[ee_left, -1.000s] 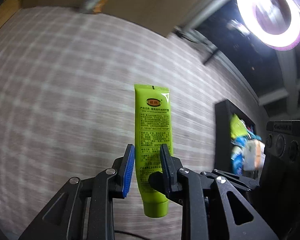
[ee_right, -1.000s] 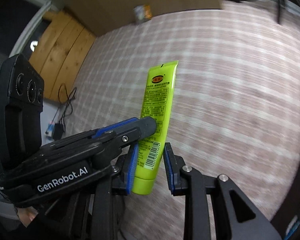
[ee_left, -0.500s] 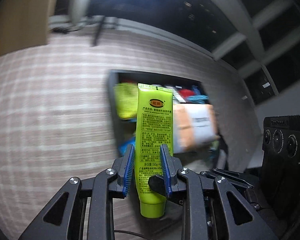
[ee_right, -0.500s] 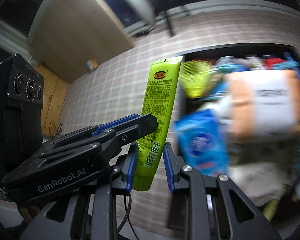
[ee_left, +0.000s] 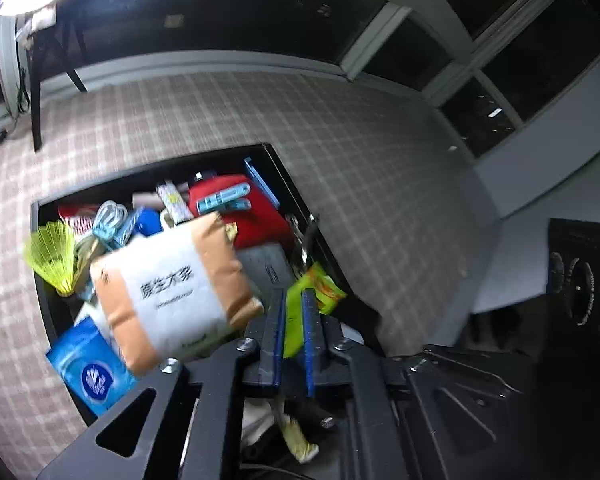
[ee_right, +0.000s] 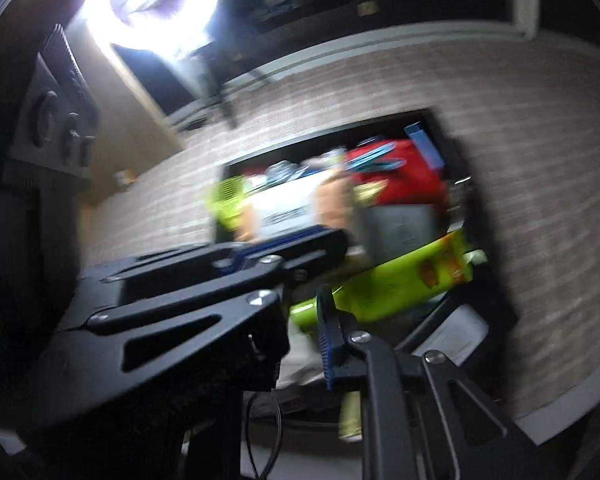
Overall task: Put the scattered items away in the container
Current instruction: 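Carry the tube over the black box and open the left gripper, then move the left gripper to the snack packet by the cabinet and grasp it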
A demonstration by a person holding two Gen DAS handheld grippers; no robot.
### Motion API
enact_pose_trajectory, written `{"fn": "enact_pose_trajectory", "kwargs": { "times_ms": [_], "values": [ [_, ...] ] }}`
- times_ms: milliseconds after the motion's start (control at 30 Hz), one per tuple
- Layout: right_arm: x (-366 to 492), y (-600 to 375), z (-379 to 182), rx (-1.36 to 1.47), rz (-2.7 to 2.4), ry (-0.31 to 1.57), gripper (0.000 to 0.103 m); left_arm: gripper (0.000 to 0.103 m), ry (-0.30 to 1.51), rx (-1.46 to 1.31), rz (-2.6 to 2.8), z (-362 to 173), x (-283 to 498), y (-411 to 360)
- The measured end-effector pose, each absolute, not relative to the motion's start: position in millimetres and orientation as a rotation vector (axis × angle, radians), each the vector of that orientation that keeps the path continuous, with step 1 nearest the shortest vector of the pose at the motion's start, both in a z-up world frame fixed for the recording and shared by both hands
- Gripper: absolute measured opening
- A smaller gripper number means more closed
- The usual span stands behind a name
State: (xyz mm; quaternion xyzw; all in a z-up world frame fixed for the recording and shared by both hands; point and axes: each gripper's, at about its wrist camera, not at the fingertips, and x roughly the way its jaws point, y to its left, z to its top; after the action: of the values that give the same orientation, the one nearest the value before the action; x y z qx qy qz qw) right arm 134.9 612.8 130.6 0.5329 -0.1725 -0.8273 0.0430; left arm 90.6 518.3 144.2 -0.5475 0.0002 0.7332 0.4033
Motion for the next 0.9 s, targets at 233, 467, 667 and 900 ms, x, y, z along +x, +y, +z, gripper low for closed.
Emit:
{"fn": "enact_pose_trajectory", "kwargs": {
  "times_ms": [233,467,667,900],
  "values": [
    [134.3,642.2,125.4,1.573,-2.508,-0.617,0.017,0.006,-0.002,-1.381,1.926,145.0,84.3,495.5],
    [137.5,637.4,130.4,1.567,-2.541,-0.512,0.019,0.016,0.03,-1.407,2.065,141.8,63.7,440.0],
    [138.1,605.2,132.0,1.551,-2.563,-0.424,0.029,0.032,0.006,-1.465,2.231,134.4,24.2,347.2],
    [145.8,566.2,142.3,1.512,-2.627,-0.434,0.05,0.055,0.051,-1.542,2.417,115.2,-44.4,226.7]
  ]
}}
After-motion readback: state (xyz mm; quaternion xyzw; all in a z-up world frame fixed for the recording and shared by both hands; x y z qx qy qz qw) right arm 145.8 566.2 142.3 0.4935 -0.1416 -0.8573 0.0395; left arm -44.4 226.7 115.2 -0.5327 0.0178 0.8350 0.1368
